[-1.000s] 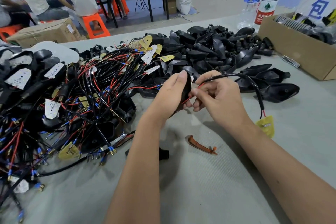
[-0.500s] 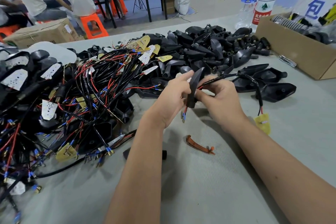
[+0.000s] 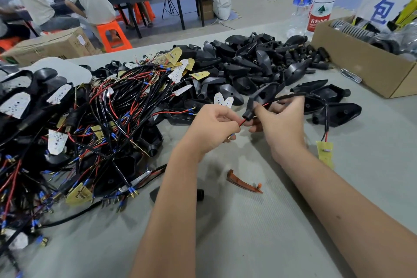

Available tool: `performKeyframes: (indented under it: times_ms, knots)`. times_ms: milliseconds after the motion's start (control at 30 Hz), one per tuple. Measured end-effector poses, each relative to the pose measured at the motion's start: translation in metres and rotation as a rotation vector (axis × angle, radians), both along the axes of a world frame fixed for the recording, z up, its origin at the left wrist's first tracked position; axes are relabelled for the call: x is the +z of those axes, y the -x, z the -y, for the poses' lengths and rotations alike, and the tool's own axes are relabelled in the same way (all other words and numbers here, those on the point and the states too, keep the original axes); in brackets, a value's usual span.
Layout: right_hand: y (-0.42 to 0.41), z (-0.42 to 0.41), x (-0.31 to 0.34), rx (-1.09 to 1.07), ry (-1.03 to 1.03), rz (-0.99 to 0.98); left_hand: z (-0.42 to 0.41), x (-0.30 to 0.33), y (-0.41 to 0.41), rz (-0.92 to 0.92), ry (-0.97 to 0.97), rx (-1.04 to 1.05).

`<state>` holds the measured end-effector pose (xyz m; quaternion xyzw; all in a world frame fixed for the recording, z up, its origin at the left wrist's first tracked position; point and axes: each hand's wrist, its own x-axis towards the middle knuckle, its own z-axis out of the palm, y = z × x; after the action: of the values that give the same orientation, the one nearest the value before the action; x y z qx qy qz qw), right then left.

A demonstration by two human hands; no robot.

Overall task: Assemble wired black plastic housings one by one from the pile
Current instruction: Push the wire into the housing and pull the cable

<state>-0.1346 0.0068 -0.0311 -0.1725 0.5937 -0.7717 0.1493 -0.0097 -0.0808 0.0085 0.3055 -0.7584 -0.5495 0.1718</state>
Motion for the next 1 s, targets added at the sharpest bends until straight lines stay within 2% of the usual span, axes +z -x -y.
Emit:
performKeyframes:
  times_ms: [133, 267, 467, 767, 1000]
  knots:
    - [0.003, -0.002, 0.003, 0.051, -0.010, 0.028, -0.002, -0.002, 0.002, -0.023, 0.016, -0.012]
    - [0.004, -0.002, 0.008, 0.118, 0.076, 0.133, 0.000, -0.003, 0.003, -0.033, 0.035, -0.028]
    - [0.003, -0.010, 0.014, 0.348, 0.121, 0.161, 0.006, 0.003, -0.005, -0.003, -0.013, -0.095]
    - [0.003, -0.009, 0.011, 0.401, 0.259, 0.299, 0.032, 0.012, -0.034, -0.008, 0.101, -0.048]
    - [-0.006, -0.003, 0.013, 0.452, 0.365, 0.398, 0.035, 0.019, -0.045, 0.048, 0.062, -0.090]
